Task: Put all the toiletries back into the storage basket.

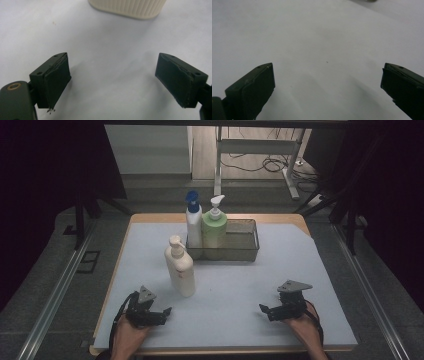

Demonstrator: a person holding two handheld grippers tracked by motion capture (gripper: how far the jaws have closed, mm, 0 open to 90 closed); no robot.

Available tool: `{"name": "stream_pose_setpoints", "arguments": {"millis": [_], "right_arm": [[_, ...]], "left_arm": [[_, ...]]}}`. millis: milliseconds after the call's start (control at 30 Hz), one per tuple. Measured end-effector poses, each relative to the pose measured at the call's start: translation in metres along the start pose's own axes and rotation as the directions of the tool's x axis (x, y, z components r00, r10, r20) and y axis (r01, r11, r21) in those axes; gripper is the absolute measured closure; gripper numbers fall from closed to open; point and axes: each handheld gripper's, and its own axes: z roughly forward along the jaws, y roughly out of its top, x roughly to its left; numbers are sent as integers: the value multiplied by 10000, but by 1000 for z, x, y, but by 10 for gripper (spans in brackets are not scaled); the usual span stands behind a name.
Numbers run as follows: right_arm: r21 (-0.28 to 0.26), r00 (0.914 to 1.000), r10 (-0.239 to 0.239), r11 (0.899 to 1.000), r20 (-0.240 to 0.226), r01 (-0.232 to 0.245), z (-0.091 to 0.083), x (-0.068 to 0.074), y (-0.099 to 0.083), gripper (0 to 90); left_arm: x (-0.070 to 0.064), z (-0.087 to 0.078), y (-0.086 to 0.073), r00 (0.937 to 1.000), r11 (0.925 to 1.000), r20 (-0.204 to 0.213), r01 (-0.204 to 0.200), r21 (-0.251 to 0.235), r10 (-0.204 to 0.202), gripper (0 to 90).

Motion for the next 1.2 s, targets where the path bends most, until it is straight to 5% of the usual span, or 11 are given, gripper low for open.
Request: {"name": "stream_pose_setpoints", "arguments": {"millis": [667,1200], "right_arm": [[-361,9963,-424,9986,-745,398,0,20,31,0],[-580,9837,-651,9967,-1675,561,17,47,66,0]], "left_arm": [[1,2,-1,10000,9999,-6,12,-112,-12,121],[1,2,-1,10000,9999,-14,10,-111,-10,121]]}}
